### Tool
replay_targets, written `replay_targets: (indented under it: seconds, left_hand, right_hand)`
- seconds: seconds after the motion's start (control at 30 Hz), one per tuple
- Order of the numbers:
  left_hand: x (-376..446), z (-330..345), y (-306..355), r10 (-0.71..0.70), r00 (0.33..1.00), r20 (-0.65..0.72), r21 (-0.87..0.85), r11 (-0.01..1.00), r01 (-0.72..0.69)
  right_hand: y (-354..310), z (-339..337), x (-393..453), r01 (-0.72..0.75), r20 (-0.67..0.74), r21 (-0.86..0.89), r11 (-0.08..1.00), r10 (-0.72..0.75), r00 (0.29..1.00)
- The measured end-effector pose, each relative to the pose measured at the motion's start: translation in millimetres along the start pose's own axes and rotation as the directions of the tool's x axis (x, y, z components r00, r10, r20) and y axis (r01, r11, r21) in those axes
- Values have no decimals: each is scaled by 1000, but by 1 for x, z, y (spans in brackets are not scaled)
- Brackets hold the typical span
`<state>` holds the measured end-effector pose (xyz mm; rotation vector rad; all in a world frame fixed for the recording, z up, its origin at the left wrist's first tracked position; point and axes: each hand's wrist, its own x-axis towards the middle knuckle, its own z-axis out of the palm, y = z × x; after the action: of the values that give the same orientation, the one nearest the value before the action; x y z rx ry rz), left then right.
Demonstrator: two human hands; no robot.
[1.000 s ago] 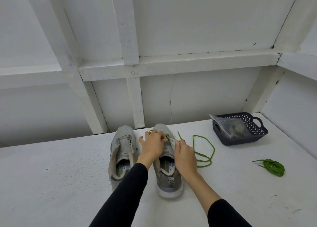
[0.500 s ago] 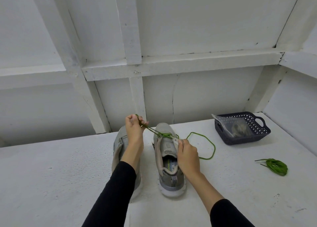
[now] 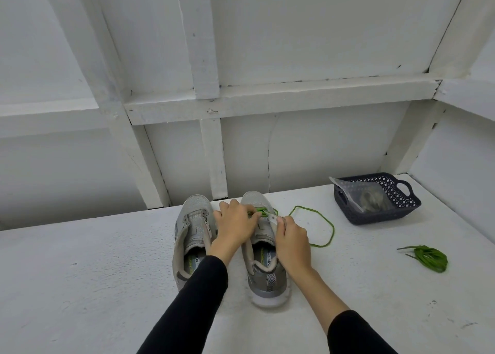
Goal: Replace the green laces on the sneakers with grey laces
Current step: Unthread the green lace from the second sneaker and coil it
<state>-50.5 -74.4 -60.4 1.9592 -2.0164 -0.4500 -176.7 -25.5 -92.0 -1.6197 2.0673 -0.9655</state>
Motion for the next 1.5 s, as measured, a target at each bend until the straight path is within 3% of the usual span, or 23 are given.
replay_targets:
  seconds: [0.17,0.27,0.33,0.43,0.5,0.53,0.6,0.67,0.73,0.8,0.87,0.97,1.03,1.13,1.2,1.3,1.43,1.5]
  left_hand:
    - [12,8,-6,-79,996,31,-344,935,85]
    - [10,7,-11,-61,998,30,-552,831,67]
    - [7,1,-10,-76,997,8,-713,698,58]
    - [4,-8,-6,-129,991,26,-931,357,71]
    - [2,-16,-1,-166,985,35,-985,162,62]
    - [2,-20,1,-199,980,26,-991,124,51]
    - [-1,-28,2,-250,967,-58,-973,232,1]
    - [-5,-33,-2,-206,958,-202,-856,513,-70]
    - [-7,-32,-6,-54,969,-243,-562,822,-95]
    - [-9,-29,-5,19,983,-182,-205,977,-56]
    - [-9,-23,1,46,989,-144,43,998,-40]
    - [-8,-5,5,51,994,-98,199,980,-31]
    - [-6,3,3,8,996,-84,133,991,3]
    - [2,14,-4,33,996,-78,-149,988,-44]
    - [3,17,-6,28,991,-129,-420,904,-80]
    - [-1,10,-5,-106,983,-148,-819,570,-62]
    - [-1,-7,-5,-260,956,-132,-985,146,-96]
    - [3,-18,-5,-332,932,-145,-987,115,-113]
  right_hand:
    - [4,1,2,13,-12,10,1000,-12,1000]
    - [3,2,3,20,-9,3,1000,-20,1000]
    - [3,3,3,26,-7,8,1000,-25,1000]
    - [4,4,3,24,6,-3,1000,-24,1000]
    - [4,3,3,27,8,-9,1000,-27,1000]
    - [4,3,3,27,8,-10,1000,-27,1000]
    - [2,3,3,18,13,-20,1000,-18,1000]
    - [1,3,3,13,18,-37,999,-12,1000]
    - [1,3,3,10,15,-57,998,-9,1000]
    - [0,3,3,5,12,-79,997,-4,1000]
    - [-1,2,3,10,11,-112,994,-9,1000]
    - [-2,1,4,14,17,-150,989,-12,1000]
    - [-2,0,3,16,22,-166,986,-13,1000]
    - [-2,-2,3,18,26,-186,982,-13,1000]
    - [-1,-1,4,15,18,-175,984,-12,1000]
    - [-1,0,4,7,10,-137,991,-6,1000]
    - [-1,-1,3,0,2,-89,996,0,1000]
    - [-2,-2,2,-8,-1,-82,997,8,1000]
